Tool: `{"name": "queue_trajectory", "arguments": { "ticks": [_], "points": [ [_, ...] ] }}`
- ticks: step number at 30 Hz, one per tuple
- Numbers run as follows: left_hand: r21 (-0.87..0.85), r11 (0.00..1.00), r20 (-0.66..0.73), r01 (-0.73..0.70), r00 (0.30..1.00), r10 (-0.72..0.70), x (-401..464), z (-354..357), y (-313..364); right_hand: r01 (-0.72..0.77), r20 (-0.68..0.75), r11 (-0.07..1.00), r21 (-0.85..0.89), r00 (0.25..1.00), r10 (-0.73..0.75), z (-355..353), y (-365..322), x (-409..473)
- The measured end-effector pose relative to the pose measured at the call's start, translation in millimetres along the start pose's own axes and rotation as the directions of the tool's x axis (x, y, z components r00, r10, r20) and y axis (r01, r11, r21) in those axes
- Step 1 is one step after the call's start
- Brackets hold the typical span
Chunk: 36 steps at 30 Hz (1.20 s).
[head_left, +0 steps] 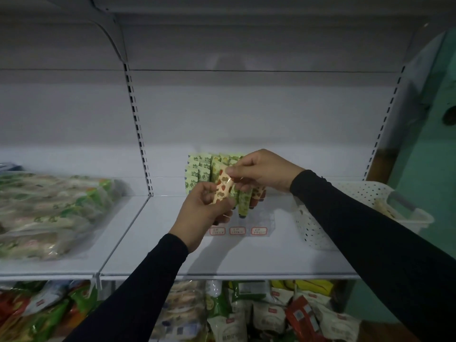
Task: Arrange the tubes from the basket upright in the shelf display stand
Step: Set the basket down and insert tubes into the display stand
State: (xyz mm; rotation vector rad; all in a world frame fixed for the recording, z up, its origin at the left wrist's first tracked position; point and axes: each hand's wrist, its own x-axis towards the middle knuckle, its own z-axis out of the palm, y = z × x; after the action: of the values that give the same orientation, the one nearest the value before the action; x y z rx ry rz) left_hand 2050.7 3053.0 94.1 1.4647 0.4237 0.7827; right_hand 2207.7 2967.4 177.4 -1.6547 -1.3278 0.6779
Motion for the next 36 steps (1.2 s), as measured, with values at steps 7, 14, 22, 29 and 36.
{"name": "queue_trajectory", "arguments": {
  "ticks": [7,14,22,29,36],
  "points": [
    [0.056,0.998,0.034,-0.030,0.999,0.028,-1.1,24.8,-6.2,-0.016,-0.153,0.997,0.081,0.988,0.029,-18.7,2.3,-20.0],
    [0.767,0.603,0.244,-0.222,0.969,0.046,-15.8,11.1,-45.7,0.009,-0.344,0.984,-0.178,0.936,-0.071,-52.1,15.8,-41.0],
    [0.863,0.333,0.392,-0.380,0.919,0.033,-24.1,0.2,-75.8,-0.038,-0.429,0.862,-0.506,0.878,-0.213,-63.0,44.2,-45.5],
    [0.841,0.332,0.427,-0.428,0.900,0.080,-24.2,9.8,-63.3,-0.023,-0.444,0.892,-0.451,0.873,-0.202,-54.4,58.1,-30.0],
    [0.859,0.386,0.332,-0.336,0.940,0.080,-19.5,3.2,-80.8,-0.028,-0.383,0.887,-0.462,0.908,-0.171,-52.5,63.3,-17.0]
  ]
}}
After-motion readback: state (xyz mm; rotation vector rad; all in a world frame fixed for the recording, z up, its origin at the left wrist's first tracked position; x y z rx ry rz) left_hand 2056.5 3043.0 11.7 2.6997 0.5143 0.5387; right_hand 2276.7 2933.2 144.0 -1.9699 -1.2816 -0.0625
